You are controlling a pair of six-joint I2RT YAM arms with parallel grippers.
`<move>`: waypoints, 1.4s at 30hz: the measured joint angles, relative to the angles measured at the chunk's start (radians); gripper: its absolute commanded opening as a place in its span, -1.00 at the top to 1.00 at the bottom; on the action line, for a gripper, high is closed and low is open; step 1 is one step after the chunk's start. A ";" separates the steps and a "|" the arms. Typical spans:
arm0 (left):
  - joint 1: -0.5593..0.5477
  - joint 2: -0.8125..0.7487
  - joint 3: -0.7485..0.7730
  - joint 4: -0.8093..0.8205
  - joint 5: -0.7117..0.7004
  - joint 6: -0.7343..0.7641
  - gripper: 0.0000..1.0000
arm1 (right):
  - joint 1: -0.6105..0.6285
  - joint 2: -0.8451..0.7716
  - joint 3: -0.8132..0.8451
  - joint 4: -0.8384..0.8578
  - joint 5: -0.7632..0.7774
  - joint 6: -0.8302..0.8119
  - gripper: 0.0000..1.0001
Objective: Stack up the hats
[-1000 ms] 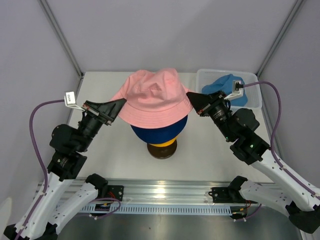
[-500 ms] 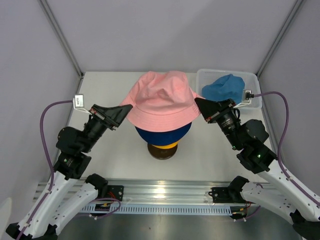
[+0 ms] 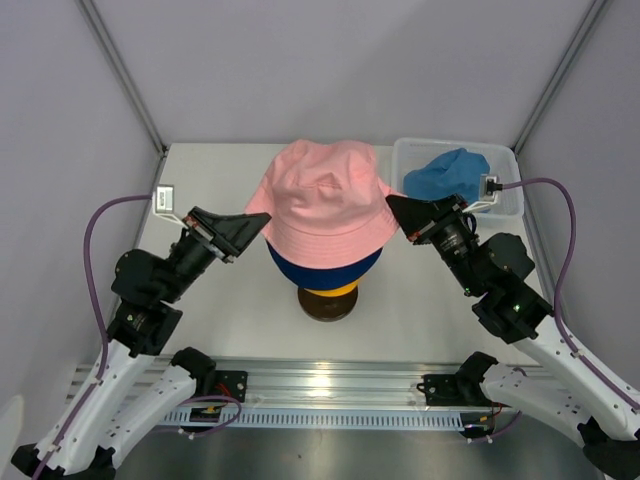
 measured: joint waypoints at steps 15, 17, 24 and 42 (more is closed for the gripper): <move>-0.009 -0.074 -0.062 0.009 0.085 0.196 0.99 | 0.000 -0.080 -0.060 0.023 -0.054 -0.054 1.00; -0.011 -0.067 -0.067 0.003 0.080 0.242 0.99 | 0.001 -0.082 -0.075 0.038 -0.056 -0.076 1.00; -0.013 -0.030 -0.083 0.042 0.048 0.371 0.99 | 0.002 -0.006 -0.083 0.103 -0.056 -0.169 1.00; -0.013 -0.095 -0.215 0.260 0.145 0.569 0.99 | -0.011 0.026 -0.164 0.367 -0.112 -0.469 1.00</move>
